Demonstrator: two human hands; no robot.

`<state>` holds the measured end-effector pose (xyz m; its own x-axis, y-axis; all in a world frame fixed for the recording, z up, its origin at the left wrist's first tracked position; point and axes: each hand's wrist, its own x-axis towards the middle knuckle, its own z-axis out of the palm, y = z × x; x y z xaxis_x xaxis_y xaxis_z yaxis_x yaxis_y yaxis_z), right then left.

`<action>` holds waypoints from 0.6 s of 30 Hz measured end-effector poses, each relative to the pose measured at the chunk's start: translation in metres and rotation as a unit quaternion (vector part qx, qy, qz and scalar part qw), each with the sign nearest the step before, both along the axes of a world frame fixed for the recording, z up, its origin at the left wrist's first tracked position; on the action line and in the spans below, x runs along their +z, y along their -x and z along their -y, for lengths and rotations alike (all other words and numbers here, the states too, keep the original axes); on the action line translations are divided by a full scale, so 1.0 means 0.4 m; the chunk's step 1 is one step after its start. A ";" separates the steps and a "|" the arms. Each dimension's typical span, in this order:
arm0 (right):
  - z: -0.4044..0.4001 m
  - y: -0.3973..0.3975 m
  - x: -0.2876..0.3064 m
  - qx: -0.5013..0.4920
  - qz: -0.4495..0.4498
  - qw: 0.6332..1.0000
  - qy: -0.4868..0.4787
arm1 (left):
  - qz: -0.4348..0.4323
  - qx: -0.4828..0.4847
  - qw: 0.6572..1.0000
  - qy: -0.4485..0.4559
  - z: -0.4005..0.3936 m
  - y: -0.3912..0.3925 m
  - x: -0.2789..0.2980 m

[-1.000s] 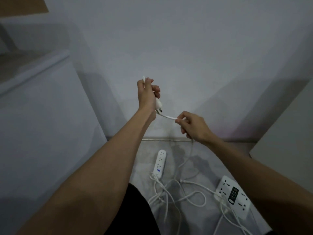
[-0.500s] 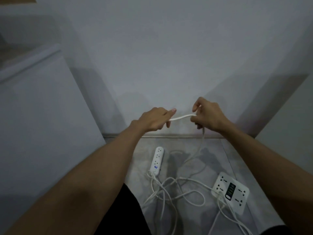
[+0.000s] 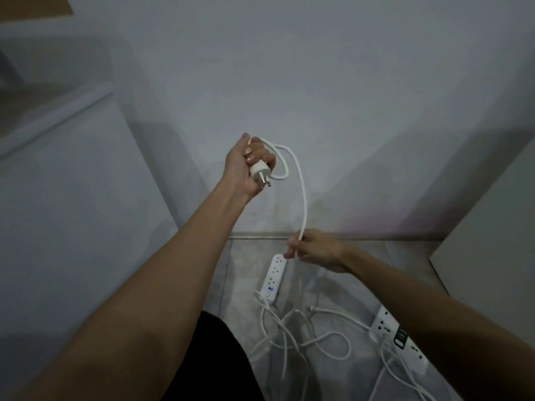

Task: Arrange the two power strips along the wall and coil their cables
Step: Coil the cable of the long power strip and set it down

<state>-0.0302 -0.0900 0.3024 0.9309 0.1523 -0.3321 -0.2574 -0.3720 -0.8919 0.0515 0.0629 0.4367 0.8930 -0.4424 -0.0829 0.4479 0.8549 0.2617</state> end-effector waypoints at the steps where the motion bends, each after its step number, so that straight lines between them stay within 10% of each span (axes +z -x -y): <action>1: -0.016 0.010 0.001 0.006 -0.015 1.000 -0.012 | -0.010 0.038 0.999 0.000 0.006 -0.005 -0.002; 11: -0.053 0.038 0.178 0.197 0.111 0.929 0.294 | 0.033 0.244 0.927 -0.284 0.039 -0.052 -0.075; 14: -0.033 0.030 0.245 0.194 0.175 0.904 0.338 | 0.238 0.199 0.752 -0.581 0.047 -0.013 -0.126; 18: 0.028 0.015 0.272 0.165 0.205 0.881 0.394 | 0.427 0.077 0.498 -0.751 0.025 0.025 -0.174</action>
